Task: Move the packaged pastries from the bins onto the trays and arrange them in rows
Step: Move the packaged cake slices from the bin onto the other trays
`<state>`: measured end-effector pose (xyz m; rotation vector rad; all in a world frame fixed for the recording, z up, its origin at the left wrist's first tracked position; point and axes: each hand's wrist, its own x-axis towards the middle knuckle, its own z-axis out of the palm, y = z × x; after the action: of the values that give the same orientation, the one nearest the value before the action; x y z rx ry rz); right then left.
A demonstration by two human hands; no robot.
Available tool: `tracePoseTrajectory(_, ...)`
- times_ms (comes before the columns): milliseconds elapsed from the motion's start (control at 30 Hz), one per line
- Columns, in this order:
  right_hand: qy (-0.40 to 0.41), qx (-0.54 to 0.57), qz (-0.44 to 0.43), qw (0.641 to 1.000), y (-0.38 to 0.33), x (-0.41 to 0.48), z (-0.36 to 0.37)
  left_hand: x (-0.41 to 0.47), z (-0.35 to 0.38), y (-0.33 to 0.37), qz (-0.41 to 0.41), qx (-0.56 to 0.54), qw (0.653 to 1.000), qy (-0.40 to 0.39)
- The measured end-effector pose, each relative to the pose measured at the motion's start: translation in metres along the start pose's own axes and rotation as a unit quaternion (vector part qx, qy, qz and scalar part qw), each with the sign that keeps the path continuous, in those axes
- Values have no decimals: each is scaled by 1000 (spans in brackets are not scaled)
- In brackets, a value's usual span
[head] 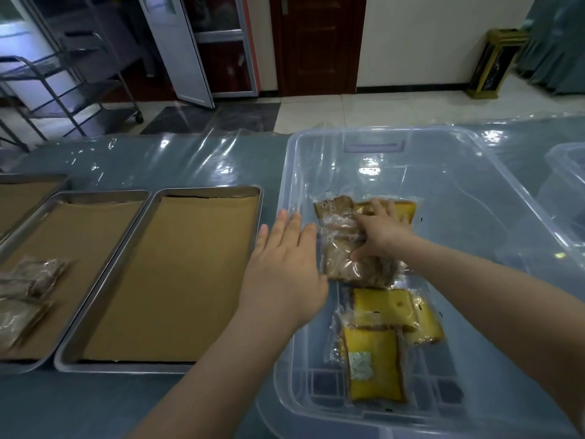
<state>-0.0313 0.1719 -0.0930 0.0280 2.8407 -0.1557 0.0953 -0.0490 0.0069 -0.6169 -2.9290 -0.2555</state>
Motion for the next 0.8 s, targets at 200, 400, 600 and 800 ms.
tracePoseTrajectory(200, 53, -38, -54, 996, -13, -8, 8, 0, 2, 0, -3, 18, 1000, 0)
tracePoseTrajectory(400, 61, -28, -62, 996, -30, 4, -6, 2, 2, 2, -8, 38, 999, -1)
tracePoseTrajectory(600, 54, 1, 0, 999, -35, 30, -18, 2, 3, 2, -13, 49, 999, 1)
tracePoseTrajectory(800, 61, -5, -14, 998, -38, 24, -16, 2, 4, 1, -15, 60, 998, 6)
